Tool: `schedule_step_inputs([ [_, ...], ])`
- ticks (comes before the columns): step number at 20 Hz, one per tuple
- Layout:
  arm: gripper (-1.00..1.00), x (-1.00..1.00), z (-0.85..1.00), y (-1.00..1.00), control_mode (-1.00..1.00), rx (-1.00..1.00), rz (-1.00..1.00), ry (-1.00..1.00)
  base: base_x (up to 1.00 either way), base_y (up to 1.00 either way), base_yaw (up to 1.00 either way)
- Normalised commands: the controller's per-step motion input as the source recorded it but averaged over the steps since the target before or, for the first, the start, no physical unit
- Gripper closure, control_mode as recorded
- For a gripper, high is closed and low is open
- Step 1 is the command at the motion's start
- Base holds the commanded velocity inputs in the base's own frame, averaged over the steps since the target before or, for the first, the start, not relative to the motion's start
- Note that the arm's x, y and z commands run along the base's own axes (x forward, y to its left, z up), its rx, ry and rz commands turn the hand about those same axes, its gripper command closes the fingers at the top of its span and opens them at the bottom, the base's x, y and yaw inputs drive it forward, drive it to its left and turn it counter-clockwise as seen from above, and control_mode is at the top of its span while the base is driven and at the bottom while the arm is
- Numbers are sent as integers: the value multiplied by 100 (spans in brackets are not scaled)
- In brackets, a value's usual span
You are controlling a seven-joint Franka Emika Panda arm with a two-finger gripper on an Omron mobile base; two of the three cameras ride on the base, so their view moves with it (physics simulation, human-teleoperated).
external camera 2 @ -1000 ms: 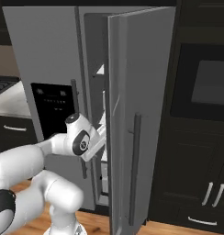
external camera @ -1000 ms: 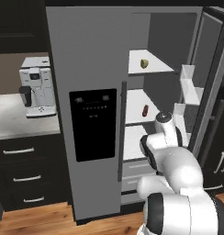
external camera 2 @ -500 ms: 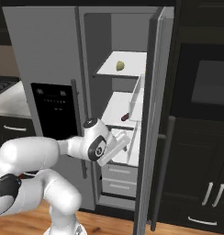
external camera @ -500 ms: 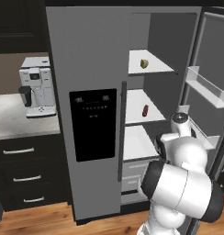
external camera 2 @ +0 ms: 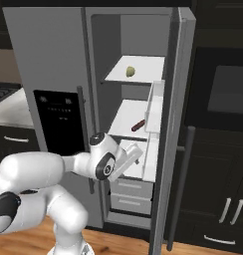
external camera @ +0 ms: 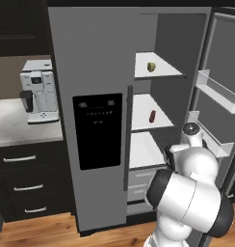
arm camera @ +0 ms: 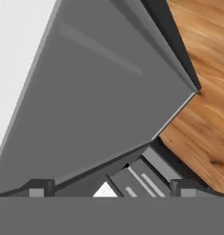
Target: Retrieve the sausage and cheese from the fridge and place them on the cutting board on the counter.
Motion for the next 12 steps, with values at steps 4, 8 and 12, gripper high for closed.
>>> schedule_step_inputs([
  [4,-100,-11,10,48,-100,0,1,-10,0,0,0],
  [8,-100,-11,14,53,-100,0,22,1,0,0,0],
  [12,-100,-15,10,44,-100,-2,47,12,0,0,0],
])
